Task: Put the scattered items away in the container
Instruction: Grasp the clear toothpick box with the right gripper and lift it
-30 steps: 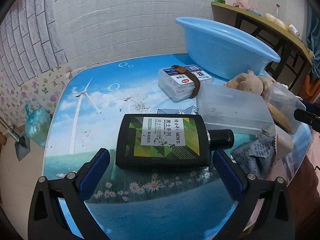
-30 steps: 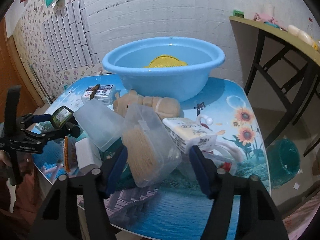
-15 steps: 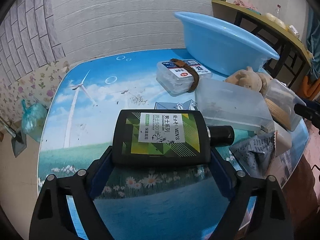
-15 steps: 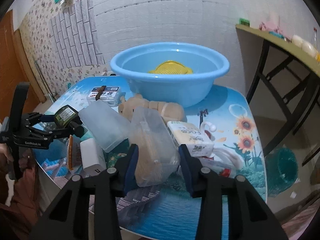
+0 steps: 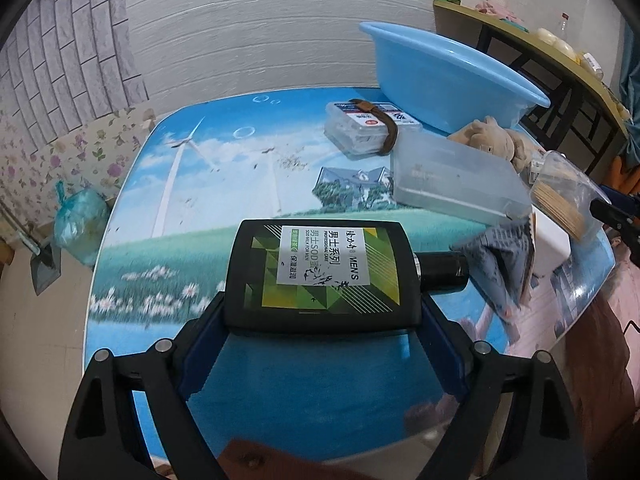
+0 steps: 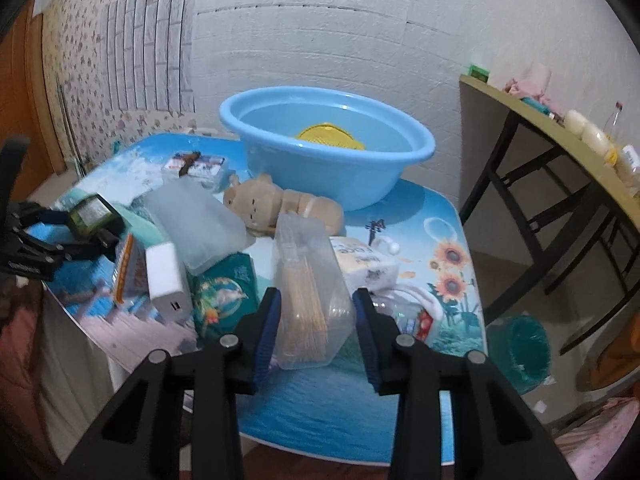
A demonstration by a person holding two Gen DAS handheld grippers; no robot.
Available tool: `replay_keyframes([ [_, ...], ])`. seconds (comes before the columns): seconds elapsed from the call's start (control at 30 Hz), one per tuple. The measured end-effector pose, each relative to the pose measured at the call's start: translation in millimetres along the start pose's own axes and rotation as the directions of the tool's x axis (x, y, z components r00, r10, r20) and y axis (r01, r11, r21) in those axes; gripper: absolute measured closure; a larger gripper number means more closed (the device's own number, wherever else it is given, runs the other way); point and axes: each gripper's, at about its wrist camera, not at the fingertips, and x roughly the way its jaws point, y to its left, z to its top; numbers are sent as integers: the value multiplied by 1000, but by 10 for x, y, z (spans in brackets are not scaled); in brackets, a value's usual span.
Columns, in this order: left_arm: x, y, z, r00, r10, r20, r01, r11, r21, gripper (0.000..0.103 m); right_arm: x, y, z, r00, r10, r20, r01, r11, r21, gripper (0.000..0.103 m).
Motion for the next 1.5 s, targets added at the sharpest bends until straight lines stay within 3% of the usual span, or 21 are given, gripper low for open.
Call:
replay_keyframes([
  [0.23,-114,0,-148,1000,14,-4,-14,1000,-22,14,-53,23,-101,1000,-11,-14,11,1000,-17,67],
  [0.47,-163,-34,-216,1000,13,-9,-13,1000,-27,14,-97,14,-142,999,31,-20,-31,1000,6,67],
  [1.0,-104,-12,-166,999,-20,28,21,999,-27,13,29,24,-165,997,70,-42,-69,997,30,67],
  [1.5,11,0,-70,997,-43,56,42,999,5,3,214,16,-147,991,102,-81,-97,993,69,67],
])
